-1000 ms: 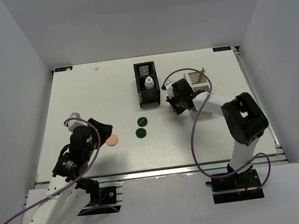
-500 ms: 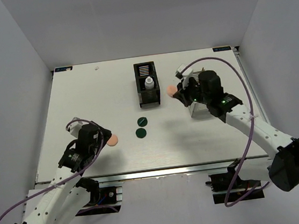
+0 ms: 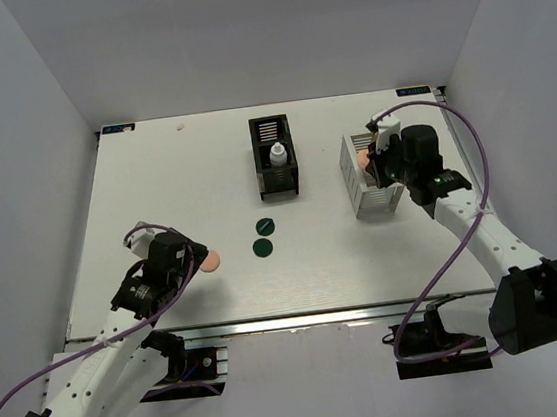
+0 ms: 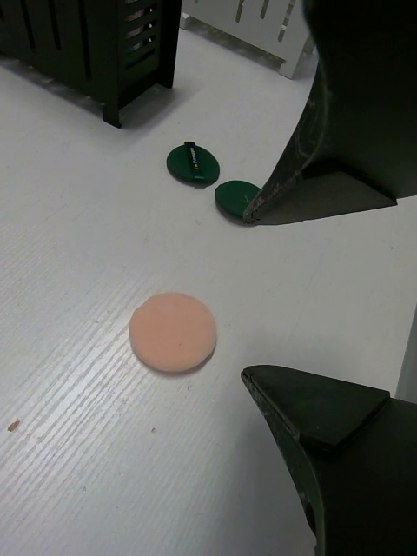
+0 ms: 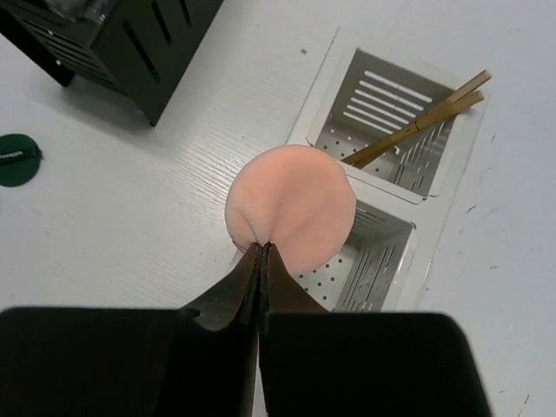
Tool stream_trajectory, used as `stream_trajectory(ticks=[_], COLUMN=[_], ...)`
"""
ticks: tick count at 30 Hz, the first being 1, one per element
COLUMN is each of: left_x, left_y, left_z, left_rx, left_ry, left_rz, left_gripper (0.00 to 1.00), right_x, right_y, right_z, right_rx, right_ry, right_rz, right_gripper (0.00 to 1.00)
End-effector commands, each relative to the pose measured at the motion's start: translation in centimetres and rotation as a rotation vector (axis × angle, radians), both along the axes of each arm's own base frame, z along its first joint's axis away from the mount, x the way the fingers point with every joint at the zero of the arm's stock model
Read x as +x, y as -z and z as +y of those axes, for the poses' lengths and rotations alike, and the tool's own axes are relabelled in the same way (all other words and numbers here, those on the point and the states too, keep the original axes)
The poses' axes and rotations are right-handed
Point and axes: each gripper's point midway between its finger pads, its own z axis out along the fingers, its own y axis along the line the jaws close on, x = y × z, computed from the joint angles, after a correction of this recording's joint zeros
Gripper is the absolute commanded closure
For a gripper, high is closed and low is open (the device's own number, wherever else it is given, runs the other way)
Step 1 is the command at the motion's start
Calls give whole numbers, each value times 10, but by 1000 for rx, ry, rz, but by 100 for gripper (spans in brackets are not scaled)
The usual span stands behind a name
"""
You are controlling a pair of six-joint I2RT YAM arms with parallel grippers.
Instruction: Organize the makeup
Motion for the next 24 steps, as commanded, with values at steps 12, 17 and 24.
stream_trajectory(ticks=[12,17,24], left_x=[-1,1,9], left_y=[4,4,10], left_z=[4,4,1], left_rx=[-4,1,14], left_ry=[-30,-44,-75], left_rz=[5,16,87], left_gripper=[25,25,26], right_x=[5,3,5], right_y=[50,47,14], right_z=[-32,-29,-27], right_rx=[-96,-89,-44], right_ry=[85,64,55], right_rz=[103,100,22], right_gripper=[89,50,55])
